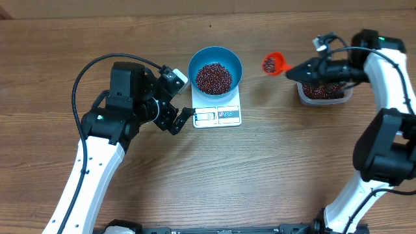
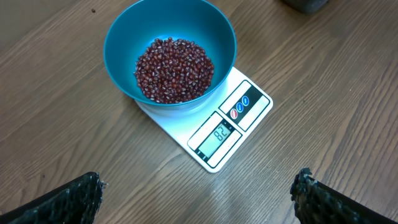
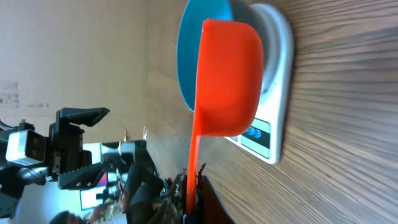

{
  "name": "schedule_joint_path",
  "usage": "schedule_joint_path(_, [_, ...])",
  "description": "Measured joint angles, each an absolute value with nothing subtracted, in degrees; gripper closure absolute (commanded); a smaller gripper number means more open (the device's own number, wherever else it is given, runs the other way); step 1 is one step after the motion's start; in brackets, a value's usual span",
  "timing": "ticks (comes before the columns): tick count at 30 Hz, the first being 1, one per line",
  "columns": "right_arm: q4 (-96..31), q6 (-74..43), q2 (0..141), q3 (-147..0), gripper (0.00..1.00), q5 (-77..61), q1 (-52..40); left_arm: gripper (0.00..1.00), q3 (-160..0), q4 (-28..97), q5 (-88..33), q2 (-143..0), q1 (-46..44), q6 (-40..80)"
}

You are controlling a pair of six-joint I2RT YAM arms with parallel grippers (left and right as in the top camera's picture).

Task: Scoop item into bowl and weigh 150g on scale
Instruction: 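Lift the filled scoop from the tub over the blue bowl, then tip the scoop with the right gripper to pour beans into the bowl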

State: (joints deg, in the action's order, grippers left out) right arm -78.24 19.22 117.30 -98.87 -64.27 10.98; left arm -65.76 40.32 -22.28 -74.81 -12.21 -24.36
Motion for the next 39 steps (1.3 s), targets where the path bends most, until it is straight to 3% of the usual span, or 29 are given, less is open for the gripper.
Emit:
schedule_joint_path(14, [-75.11, 8.6, 117.64, -107.7, 0.96, -58.57, -2.11, 0.0, -65.76, 40.32, -22.28, -74.81, -12.21, -24.36])
schedule_joint_path(39, [-70.24, 0.99, 117.64, -117.64, 0.96, -12.95, -22.79, 0.01, -65.76, 40.32, -22.28, -74.81, -12.21, -24.36])
